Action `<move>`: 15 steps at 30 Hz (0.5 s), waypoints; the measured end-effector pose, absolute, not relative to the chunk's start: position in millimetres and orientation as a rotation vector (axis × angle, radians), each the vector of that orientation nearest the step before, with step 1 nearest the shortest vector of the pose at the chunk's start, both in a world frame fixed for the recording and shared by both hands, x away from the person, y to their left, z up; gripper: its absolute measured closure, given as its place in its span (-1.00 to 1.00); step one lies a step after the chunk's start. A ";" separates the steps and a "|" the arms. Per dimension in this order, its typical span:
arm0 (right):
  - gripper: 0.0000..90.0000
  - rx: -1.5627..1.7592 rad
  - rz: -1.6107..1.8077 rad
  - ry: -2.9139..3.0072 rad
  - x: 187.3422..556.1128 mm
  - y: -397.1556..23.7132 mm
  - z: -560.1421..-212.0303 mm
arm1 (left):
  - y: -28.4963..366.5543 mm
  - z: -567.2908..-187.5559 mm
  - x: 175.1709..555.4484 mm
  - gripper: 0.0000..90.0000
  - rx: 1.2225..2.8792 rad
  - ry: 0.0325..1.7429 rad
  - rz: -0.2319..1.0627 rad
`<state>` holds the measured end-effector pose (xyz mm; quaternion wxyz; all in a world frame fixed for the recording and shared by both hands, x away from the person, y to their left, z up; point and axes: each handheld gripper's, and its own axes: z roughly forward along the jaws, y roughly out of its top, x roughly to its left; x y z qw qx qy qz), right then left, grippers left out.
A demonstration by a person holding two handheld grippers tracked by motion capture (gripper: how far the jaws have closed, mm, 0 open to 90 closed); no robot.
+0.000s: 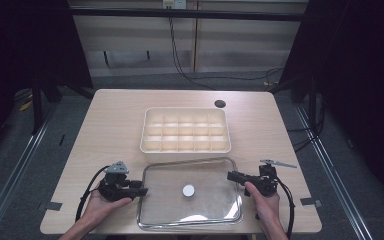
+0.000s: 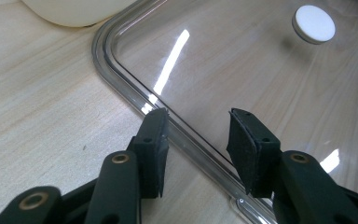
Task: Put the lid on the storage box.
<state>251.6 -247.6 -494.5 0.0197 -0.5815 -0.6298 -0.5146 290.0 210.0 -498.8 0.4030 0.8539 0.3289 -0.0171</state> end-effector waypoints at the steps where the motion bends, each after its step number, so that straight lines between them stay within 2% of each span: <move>1: 0.51 -1.811 -1.585 -1.961 251.1 -247.4 -494.3 | 209.5 -498.2 289.9 0.24 2.165 0.832 -0.033; 9: 0.61 -1.798 -1.636 -1.950 247.6 -247.8 -488.8 | 209.6 -498.1 291.0 -0.11 2.152 0.859 -0.022; 15: 0.64 -1.768 -1.668 -1.958 246.7 -247.2 -486.3 | 211.6 -498.8 293.0 -0.24 2.123 0.885 -0.053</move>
